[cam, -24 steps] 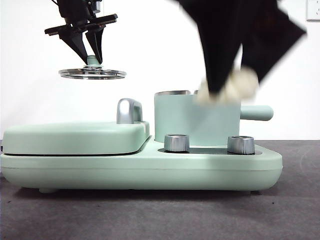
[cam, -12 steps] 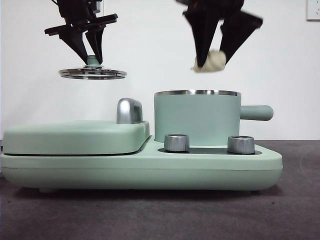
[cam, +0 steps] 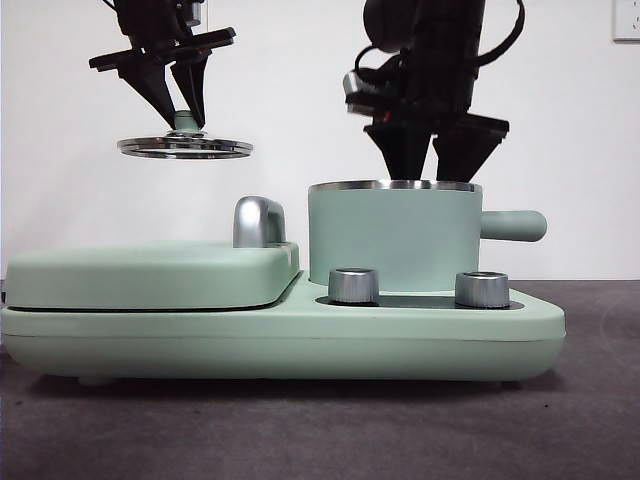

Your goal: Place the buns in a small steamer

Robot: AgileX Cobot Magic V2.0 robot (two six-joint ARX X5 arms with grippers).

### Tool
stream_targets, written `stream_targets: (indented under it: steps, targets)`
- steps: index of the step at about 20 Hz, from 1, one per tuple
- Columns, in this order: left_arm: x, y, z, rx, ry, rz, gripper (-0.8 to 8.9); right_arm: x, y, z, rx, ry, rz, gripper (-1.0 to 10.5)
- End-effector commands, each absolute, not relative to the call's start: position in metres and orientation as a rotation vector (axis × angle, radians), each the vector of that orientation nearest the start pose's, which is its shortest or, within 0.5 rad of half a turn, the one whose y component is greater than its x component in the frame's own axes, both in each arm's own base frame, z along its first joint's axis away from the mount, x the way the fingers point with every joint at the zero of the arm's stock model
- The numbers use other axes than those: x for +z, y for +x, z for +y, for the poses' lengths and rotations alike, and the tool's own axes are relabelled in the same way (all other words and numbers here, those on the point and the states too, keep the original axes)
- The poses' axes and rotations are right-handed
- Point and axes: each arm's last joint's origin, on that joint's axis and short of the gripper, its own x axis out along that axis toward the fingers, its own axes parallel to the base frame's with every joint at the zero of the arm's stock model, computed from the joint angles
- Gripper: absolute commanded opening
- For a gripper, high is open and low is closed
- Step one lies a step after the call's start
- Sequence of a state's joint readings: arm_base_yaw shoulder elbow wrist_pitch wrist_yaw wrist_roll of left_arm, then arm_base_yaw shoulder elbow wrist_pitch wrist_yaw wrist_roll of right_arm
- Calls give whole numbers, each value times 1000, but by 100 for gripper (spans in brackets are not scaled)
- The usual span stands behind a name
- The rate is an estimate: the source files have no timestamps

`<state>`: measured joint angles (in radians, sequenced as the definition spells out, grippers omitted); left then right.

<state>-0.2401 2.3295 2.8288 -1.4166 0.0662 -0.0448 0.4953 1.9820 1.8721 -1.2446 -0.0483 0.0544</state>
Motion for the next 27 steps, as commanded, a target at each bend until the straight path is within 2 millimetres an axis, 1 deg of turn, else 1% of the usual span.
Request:
stream_targets:
  steps: [1,3,4,8,10,12,13,15,19,21,23,25,27]
  targets:
    - [386,434,-110,-269,39,929,15,276,356,195,432,-279,1346,199]
    - [386,434,-110,-269,40,931,15,277,358,196,437,-274,1319,201]
    - [386,434,-110,-269,40,931,16,277,358,196,438,-273,1317,225]
    - [386,434,-110,-269,40,932,15,277,359,194,431,-270,1319,395]
    - [386,434,-110,-269,40,934,15,277,360,193,431,-269,1316,428]
    - [386,434,-110,-269,40,934,15,280,359,193,431,-268,1316,428]
    - [386,434,-110,-269,40,934,15,284,358,193,431,-269,1318,428]
    - [386,434,-110,-269,40,935,15,300,356,191,430,-270,1313,428]
    - [385,433,-113,-275,43,942,15,348,347,185,389,-266,1244,428]
    - [385,431,-118,-285,49,942,15,370,333,178,390,-241,1189,428]
    - [385,430,-124,-296,54,942,15,391,313,167,397,-227,1139,428]
    - [385,428,-131,-314,63,942,15,410,283,151,403,-217,1096,428]
    - [385,424,-141,-334,74,942,15,422,248,133,408,-209,1064,428]
